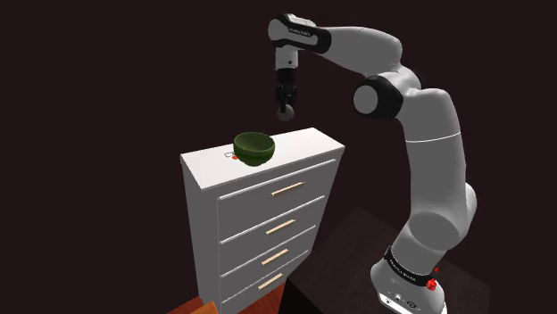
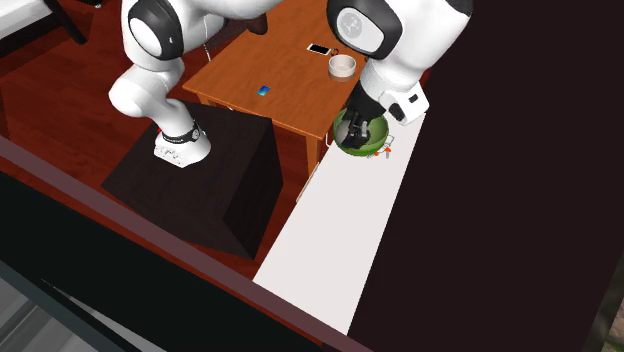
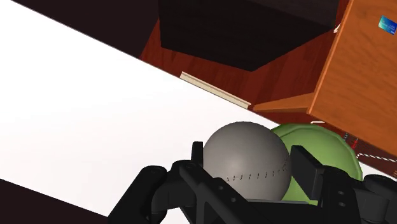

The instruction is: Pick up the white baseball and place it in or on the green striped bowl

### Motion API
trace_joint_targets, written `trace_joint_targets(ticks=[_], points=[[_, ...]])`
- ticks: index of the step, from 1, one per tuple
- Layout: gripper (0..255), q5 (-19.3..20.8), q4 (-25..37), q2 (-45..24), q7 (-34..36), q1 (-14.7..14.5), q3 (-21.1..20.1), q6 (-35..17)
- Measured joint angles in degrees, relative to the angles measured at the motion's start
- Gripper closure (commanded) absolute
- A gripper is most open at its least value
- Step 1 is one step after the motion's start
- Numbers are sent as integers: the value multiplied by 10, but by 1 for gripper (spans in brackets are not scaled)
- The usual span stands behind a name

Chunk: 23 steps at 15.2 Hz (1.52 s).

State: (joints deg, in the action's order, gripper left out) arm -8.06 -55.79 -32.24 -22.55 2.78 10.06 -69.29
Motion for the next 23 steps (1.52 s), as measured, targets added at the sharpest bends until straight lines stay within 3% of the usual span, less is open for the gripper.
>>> trace_joint_targets(ticks=[4,11,23], points=[[255,-8,-1,0,47,-34,-13,-4],[255,-26,75,-45,128,-84,-35,19],[255,-21,-78,-6,120,-100,-33,-96]])
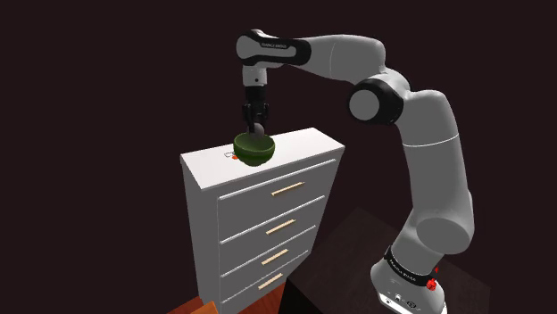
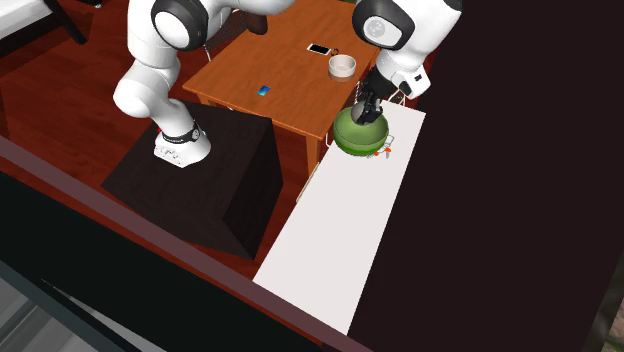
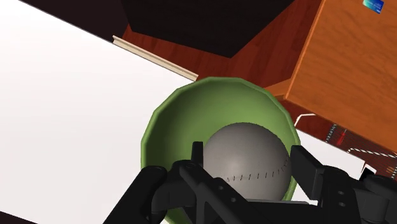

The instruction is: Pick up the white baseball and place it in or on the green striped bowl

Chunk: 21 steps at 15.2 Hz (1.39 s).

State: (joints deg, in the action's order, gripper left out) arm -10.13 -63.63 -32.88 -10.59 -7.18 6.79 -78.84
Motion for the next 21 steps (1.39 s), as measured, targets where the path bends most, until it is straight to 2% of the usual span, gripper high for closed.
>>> trace_joint_targets(ticks=[3,8,9,15,16,19,21], points=[[255,1,-23,3,-3,-1,0,-20],[255,1,-28,4,-3,-2,0,-23],[0,1,-28,4,-3,-2,0,-23],[0,1,-27,4,-3,-2,0,-23],[0,0,-12,0,-3,0,1,-12],[0,-4,113,-50,5,12,-2,62],[0,-6,155,-66,8,16,-3,87]])
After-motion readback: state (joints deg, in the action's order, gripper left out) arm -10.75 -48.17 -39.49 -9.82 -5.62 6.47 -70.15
